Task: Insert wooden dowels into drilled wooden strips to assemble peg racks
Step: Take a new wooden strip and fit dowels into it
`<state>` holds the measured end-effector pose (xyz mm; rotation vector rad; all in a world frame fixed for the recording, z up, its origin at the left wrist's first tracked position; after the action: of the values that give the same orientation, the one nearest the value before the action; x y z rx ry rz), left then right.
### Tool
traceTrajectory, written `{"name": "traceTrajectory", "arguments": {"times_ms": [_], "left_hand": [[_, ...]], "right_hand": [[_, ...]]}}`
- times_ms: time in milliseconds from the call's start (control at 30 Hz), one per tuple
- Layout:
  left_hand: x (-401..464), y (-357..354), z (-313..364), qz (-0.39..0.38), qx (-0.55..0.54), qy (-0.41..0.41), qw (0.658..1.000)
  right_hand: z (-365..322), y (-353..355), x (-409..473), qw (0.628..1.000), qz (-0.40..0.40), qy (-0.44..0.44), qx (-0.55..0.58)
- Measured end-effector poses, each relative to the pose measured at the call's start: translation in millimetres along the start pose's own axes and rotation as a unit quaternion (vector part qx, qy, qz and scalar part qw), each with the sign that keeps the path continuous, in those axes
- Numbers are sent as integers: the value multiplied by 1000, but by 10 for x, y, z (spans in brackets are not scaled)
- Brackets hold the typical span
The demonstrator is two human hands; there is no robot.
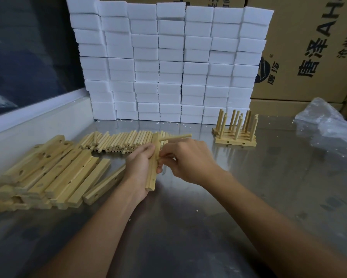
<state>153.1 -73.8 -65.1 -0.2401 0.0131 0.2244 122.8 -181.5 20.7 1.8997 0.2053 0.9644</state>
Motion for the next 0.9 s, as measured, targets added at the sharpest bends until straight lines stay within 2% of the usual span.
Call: {"name": "traceTrajectory", "arguments": {"times_ms": [200, 367, 467, 567, 600, 633, 667, 733, 767, 833, 900], "left_hand": [[-44, -32, 59, 20, -14, -25, 999], [-92, -43, 112, 39, 15, -63, 997], [-128, -44, 169, 47, 55, -98, 993], [-158, -52, 256, 51, 89, -139, 985], [-165, -56, 268, 52, 95, -141, 984], [-167, -61, 264, 51, 95, -135, 985], [-166, -63, 251, 50, 87, -122, 987], [-155, -54, 222, 48, 74, -92, 992], [-149, -53, 215, 48, 77, -83, 992], [-147, -56, 235, 50, 91, -89, 991], [-156, -57, 278, 56, 107, -116, 986]], "right_hand": [[-84, 53, -56, 998, 58, 14, -17], [-18, 65, -51, 998, 58, -37, 13], [106, 58, -47, 986, 54, -105, 118], [266, 13, -46, 945, 35, -178, 273], [283, 9, -45, 936, 33, -189, 294], [268, 13, -45, 938, 32, -184, 293], [225, 24, -41, 954, 30, -161, 249], [74, 8, -46, 994, 14, -92, 63], [2, -4, -51, 998, 12, -61, -20], [-18, 8, -43, 997, 31, -53, -48], [68, 26, -36, 994, 46, -96, -4]]}}
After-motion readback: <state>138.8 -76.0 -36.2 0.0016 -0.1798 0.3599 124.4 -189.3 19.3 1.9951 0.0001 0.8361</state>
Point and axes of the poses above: each hand's wrist, its own x-axis towards the middle knuckle, its own y-axis out of the back of the hand, z = x × y, the point moved 9 cm from there along x, towards the middle knuckle, and after that the axes turned 13 degrees about x, right-handed, at the moved point
